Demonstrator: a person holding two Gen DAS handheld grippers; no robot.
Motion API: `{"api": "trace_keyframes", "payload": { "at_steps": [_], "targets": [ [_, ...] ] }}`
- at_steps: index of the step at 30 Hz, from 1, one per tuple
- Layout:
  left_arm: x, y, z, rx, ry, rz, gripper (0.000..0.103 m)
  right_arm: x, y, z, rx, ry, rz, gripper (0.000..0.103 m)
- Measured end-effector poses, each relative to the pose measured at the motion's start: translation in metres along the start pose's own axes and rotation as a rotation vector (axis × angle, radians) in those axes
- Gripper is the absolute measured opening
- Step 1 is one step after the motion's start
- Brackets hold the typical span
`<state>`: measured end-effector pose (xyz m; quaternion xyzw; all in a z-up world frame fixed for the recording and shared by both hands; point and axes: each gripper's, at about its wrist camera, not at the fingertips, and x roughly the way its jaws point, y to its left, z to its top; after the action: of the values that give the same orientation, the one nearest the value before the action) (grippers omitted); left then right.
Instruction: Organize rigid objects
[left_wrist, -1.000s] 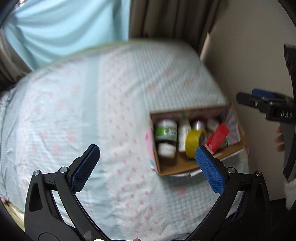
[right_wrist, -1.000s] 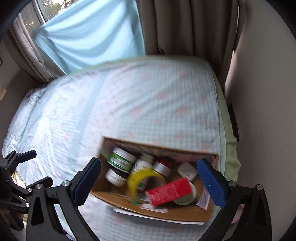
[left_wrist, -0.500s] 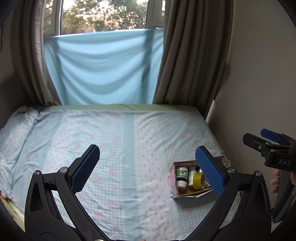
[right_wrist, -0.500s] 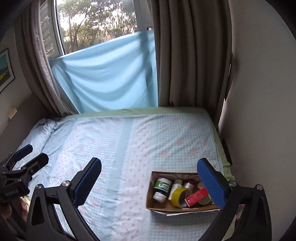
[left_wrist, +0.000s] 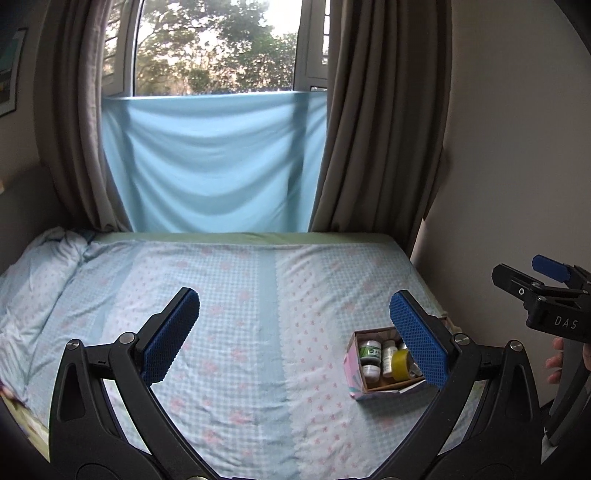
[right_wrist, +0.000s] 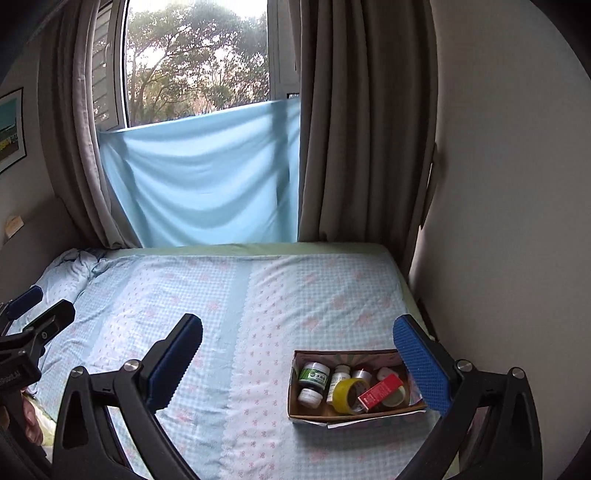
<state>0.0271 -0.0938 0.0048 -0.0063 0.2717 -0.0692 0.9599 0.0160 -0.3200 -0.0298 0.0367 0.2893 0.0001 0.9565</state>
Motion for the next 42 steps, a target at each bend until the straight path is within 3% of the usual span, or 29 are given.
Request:
{"api": "trace_keyframes", "payload": {
  "at_steps": [42],
  "targets": [
    [-0.0064,-0.0063,-0.0025,0.024,-0.021,-0.008,0.103,-0.0018,0.0054,-0.0004,0.001,-0.011,0.003,0.103]
  ]
}}
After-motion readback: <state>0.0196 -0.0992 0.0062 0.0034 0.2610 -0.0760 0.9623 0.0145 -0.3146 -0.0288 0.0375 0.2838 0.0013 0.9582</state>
